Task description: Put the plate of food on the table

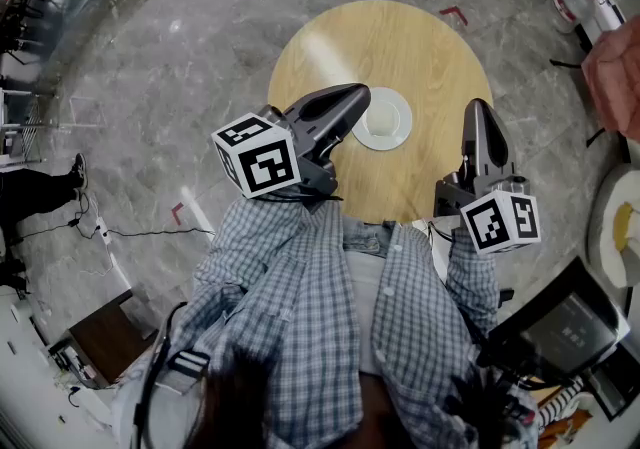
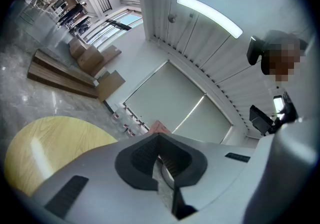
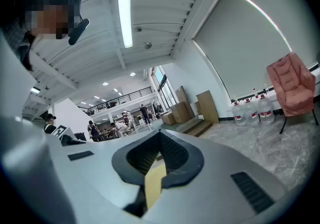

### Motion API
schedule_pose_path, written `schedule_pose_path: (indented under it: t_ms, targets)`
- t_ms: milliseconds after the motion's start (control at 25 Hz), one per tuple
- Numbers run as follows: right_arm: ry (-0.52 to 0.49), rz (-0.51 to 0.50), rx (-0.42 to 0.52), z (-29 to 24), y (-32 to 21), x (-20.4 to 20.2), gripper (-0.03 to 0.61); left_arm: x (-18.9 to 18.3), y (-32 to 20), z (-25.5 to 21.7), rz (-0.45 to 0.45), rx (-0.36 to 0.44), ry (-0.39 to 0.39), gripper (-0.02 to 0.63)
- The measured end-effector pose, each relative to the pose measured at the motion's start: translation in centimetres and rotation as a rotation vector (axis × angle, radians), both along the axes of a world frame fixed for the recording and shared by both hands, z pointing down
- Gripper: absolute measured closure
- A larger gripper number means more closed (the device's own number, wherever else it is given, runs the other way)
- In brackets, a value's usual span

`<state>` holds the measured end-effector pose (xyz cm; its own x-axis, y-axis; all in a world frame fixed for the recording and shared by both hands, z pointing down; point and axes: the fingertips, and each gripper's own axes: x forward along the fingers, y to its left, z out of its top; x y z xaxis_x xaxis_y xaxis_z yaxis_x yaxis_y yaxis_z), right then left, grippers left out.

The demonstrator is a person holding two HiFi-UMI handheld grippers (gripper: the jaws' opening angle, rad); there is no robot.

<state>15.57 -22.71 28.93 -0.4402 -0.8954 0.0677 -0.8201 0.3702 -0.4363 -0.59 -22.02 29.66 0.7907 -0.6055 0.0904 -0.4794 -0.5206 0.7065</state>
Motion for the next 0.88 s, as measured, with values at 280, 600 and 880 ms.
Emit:
schedule_pose_path:
  t_ms: [280,600,880]
  targets:
    - [0.014,-0.005,-0.014,0.5,0.1,-0.2,0.571,0.0,0.0,0.0,0.007,-0.004,-0.001,0.607]
    - [0.030,-0.004,-0.056,1.7,0.0,-0.1,0.571,0.6,0.2,0.4,0.026,-0.019,0.000,0.607]
    - [0.048,-0.010,-0.060,1.8,-0.4,-0.6,0.571,0.6,-0.2,0.2,0.040,-0.012,-0.007,0.606]
